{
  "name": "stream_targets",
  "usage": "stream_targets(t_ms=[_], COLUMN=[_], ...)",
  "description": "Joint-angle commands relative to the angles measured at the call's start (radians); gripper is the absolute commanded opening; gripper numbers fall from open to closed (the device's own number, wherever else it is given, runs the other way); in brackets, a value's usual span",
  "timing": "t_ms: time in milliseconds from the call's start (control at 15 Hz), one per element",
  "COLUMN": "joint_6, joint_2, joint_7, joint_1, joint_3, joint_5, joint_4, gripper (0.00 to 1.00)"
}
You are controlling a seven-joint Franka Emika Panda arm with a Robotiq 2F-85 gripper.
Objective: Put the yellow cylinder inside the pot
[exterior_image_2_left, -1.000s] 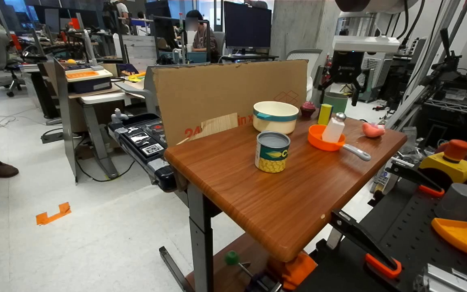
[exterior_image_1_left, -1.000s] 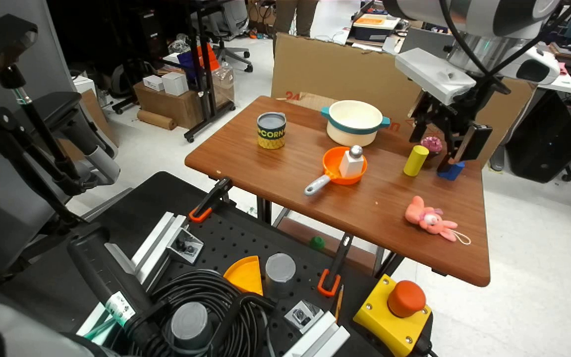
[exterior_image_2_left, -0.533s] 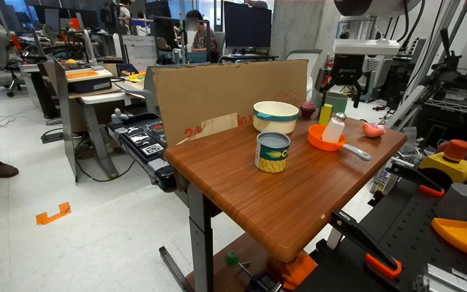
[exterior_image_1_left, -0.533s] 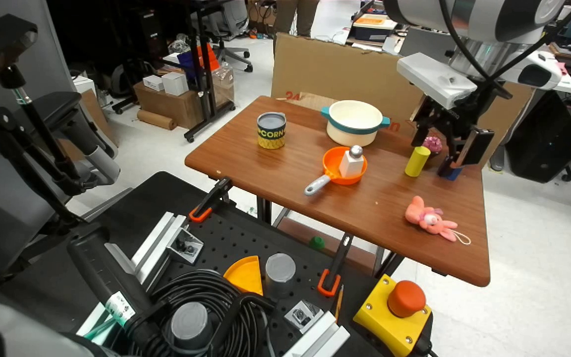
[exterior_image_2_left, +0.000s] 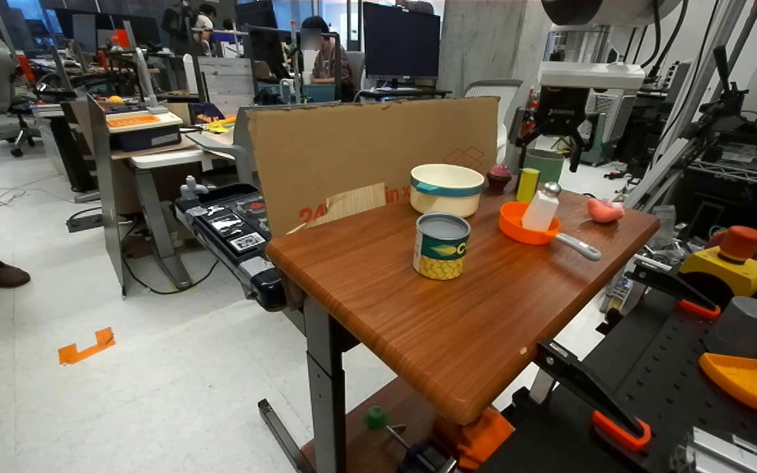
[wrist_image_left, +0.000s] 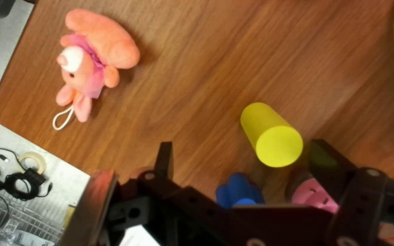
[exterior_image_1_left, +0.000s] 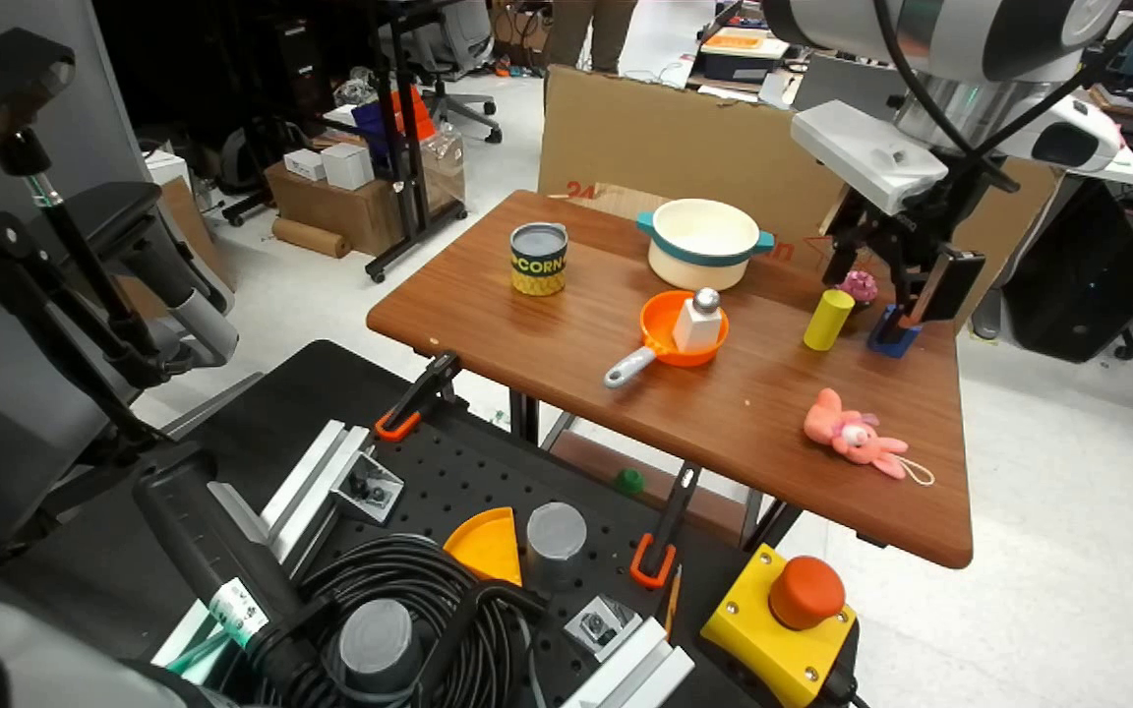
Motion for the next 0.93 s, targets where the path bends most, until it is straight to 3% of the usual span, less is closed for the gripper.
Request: stream_targets(t_ms=[0, 867], joint_6=[0.052, 0.044], joint_2=[0.004, 0.013], joint_7=[-0.011, -0.003], joint_1=[-0.008, 0.002], joint_3=[0.014, 0.018], joint_5=[0.025, 0.02], joint_4=[0.006, 0.003], gripper=[1.0, 1.0])
